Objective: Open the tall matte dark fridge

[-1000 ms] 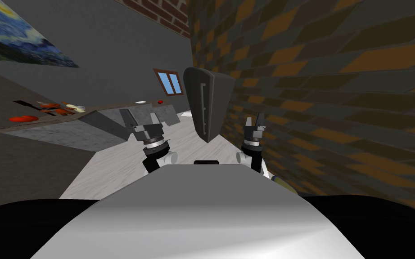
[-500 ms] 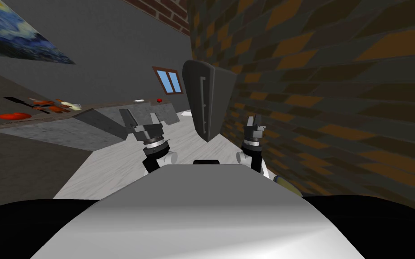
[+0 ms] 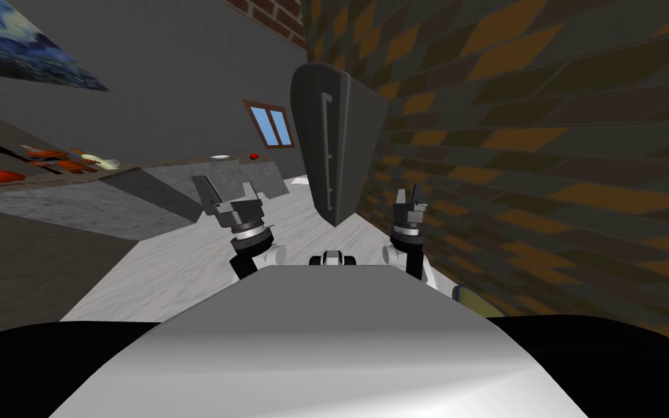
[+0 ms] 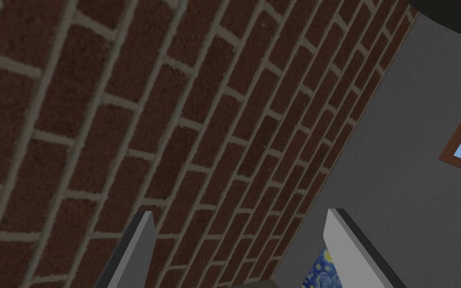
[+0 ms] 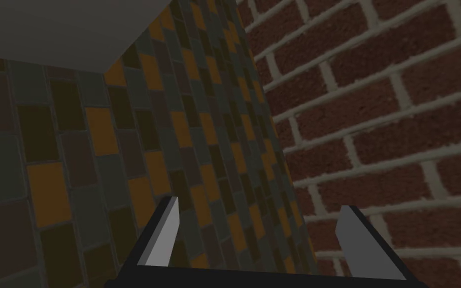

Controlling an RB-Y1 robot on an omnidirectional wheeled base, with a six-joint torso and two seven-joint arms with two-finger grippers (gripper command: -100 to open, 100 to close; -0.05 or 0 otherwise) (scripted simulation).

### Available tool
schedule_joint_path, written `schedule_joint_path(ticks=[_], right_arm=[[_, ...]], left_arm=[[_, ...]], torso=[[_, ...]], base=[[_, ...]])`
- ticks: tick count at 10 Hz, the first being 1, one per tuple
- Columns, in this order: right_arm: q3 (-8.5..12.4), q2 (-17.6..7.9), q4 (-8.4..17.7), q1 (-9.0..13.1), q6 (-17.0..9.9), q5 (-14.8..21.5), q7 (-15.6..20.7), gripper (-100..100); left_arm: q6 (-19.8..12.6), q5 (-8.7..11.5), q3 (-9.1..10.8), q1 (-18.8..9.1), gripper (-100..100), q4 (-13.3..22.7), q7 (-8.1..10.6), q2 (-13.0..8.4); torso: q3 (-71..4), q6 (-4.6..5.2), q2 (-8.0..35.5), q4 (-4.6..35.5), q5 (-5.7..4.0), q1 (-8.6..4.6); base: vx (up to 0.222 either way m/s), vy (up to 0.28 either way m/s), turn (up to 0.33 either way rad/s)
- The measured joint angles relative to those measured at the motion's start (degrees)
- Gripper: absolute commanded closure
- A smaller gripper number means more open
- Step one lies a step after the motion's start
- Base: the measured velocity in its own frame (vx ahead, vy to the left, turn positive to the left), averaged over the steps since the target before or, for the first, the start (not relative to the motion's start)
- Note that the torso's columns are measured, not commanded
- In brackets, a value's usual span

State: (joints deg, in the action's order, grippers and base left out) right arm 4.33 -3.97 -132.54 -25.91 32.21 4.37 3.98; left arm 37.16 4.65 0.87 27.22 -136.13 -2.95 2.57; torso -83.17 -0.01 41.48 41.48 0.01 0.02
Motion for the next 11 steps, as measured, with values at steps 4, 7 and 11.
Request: schedule_joint_path(ticks=[4, 7, 11], right_arm=[[4.0, -7.0, 1.6, 0.2, 1.3, 3.6, 0.4, -100], [6.8, -11.5, 2.6, 0.5, 2.2, 6.1, 0.7, -100], [10.2, -17.3, 3.8, 0.6, 3.4, 9.2, 1.1, -100]], left_arm=[[0.0, 0.0, 0.00, 0.0, 0, 0.0, 0.00, 0.0], [0.0, 0.0, 0.00, 0.0, 0, 0.0, 0.00, 0.0], [0.0, 0.0, 0.00, 0.0, 0, 0.0, 0.00, 0.0]], torso=[[-1.4, 0.01, 0.8, 0.8, -0.01, -0.03], [-1.4, 0.00, 0.8, 0.8, -0.01, -0.02], [-1.4, 0.00, 0.8, 0.8, -0.01, -0.02]], base=[[0.060, 0.022, 0.049], [0.056, 0.016, 0.057], [0.049, 0.016, 0.044]])
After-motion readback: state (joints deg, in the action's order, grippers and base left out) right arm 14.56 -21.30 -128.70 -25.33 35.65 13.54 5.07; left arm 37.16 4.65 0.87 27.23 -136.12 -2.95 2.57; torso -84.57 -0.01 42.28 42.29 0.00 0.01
